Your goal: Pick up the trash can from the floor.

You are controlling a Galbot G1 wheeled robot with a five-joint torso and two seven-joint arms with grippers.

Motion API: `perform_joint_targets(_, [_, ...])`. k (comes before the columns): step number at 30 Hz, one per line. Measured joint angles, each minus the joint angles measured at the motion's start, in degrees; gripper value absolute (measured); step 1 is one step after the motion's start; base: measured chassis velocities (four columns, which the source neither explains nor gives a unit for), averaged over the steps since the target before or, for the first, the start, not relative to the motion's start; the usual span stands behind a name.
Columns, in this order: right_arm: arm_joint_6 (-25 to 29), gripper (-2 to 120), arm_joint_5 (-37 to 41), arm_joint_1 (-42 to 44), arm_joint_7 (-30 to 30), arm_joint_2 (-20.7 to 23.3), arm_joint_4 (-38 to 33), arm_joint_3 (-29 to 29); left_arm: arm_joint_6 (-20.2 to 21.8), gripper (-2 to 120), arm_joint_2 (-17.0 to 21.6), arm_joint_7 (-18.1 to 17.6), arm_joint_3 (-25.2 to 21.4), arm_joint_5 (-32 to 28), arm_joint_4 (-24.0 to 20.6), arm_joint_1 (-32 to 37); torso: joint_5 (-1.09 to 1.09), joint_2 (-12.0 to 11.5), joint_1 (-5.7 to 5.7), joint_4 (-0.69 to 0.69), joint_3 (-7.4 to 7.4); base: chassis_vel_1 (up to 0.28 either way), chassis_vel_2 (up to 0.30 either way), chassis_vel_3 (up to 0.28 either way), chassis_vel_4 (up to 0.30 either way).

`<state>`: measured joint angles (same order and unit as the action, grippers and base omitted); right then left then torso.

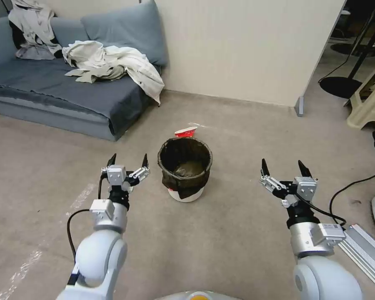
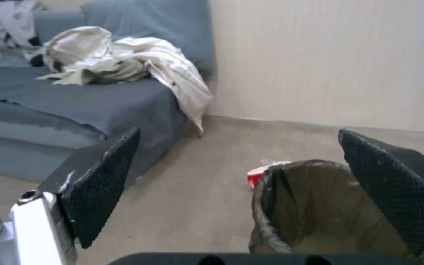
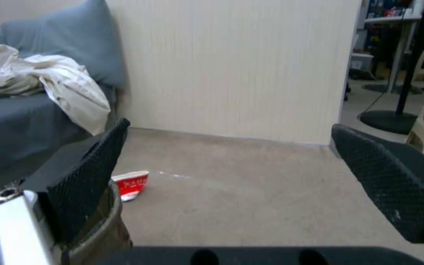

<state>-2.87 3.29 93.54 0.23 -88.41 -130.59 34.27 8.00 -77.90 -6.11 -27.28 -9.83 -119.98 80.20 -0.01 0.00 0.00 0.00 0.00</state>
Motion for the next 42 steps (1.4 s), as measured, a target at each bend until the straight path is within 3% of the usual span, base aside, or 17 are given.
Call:
perform_joint_targets(9, [-1.1,100,0.2,-1.5,0.3,1.0,0.8,-1.3,3.0,100,3.4,0.2,1.4,-3.7,5.1,-6.0,0.0,0.0,0.0,0.01,0.0,0.0,0.0,0.0,0.0])
perform_joint_targets(17, [-1.1,100,0.2,-1.8,0.4,1.2,1.8,-1.7,8.9,100,4.2,-1.7,2.9,-9.3,8.4,-10.2,0.0,0.0,0.0,0.0,0.0,0.0,0.0,0.0,0.0])
perform_joint_targets(24, [-1.1,100,0.2,-2.2,0.4,1.6,2.3,-2.0,12.3,100,3.6,-2.7,4.6,-10.3,10.8,-12.8,0.01,0.0,0.0,0.0,0.0,0.0,0.0,0.0,0.0])
perform_joint_targets(31, [-1.1,100,0.2,-2.4,0.5,1.8,2.8,-2.5,15.1,100,3.1,-5.5,6.1,-8.4,12.0,-14.5,0.0,0.0,0.0,0.0,0.0,0.0,0.0,0.0,0.0])
perform_joint_targets(34, [-1.0,100,0.2,-2.5,0.5,1.7,3.1,-2.8,18.6,100,2.3,-9.1,8.4,-6.7,14.2,-17.2,0.01,0.0,0.0,0.0,0.0,0.0,0.0,0.0,0.0])
perform_joint_targets(42, [-0.8,100,-0.1,-2.5,0.5,1.5,3.3,-3.2,21.6,100,1.0,-13.2,11.7,-4.8,17.0,-19.5,0.01,0.0,0.0,0.0,-0.01,0.0,0.0,0.0,0.0])
